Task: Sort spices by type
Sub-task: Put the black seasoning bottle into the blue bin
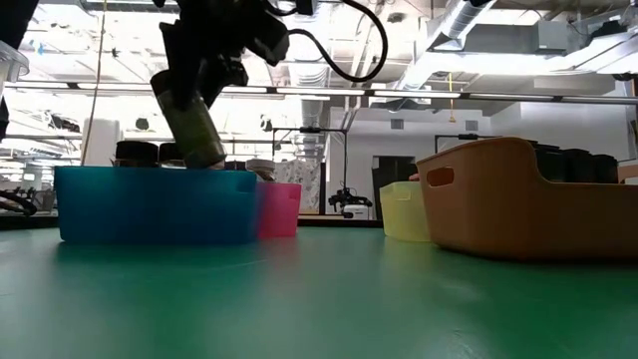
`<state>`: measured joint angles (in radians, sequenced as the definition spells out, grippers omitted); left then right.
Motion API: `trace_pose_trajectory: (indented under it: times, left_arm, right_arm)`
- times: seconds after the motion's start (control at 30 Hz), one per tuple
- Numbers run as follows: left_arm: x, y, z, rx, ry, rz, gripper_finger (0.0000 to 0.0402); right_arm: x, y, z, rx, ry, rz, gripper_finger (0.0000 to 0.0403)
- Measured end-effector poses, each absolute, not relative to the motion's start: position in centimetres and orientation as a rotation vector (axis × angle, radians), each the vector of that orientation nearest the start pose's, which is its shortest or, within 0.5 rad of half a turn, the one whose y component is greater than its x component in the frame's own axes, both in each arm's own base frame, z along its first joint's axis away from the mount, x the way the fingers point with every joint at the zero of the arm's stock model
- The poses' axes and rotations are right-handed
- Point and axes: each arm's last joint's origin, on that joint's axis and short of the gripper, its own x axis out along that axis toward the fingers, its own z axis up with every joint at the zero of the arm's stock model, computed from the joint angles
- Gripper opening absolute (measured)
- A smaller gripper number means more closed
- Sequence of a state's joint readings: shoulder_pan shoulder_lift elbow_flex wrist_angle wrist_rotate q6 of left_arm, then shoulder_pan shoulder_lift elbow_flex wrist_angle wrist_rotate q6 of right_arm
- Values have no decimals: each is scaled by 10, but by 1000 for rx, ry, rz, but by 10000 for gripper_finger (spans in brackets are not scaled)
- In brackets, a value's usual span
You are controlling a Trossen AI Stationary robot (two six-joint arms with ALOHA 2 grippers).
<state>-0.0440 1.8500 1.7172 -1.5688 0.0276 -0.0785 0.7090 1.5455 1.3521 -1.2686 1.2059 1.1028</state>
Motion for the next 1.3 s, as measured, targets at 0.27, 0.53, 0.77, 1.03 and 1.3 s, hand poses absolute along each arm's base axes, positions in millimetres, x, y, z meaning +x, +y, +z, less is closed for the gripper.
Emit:
trace_pose_trajectory:
  times: [0.27, 0.53, 0.77, 1.03, 1.3]
  left_arm:
    - [337, -27, 321, 69, 1566, 20, 185]
    - [339, -26, 378, 41, 1331, 51, 185]
    - [338, -26, 381, 8, 1322, 73, 185]
    - [339, -25, 380, -60, 1325, 79, 185]
    - [338, -27, 375, -64, 1352, 28, 185]
  right_arm:
    - [221, 164, 303, -213, 428, -727, 185]
    - [218, 168, 304, -219, 399, -718, 185]
    - [229, 170, 304, -226, 371, -718, 185]
    - [301, 162, 280, -285, 475, -684, 185]
    - [353, 165, 255, -335, 475, -537, 213]
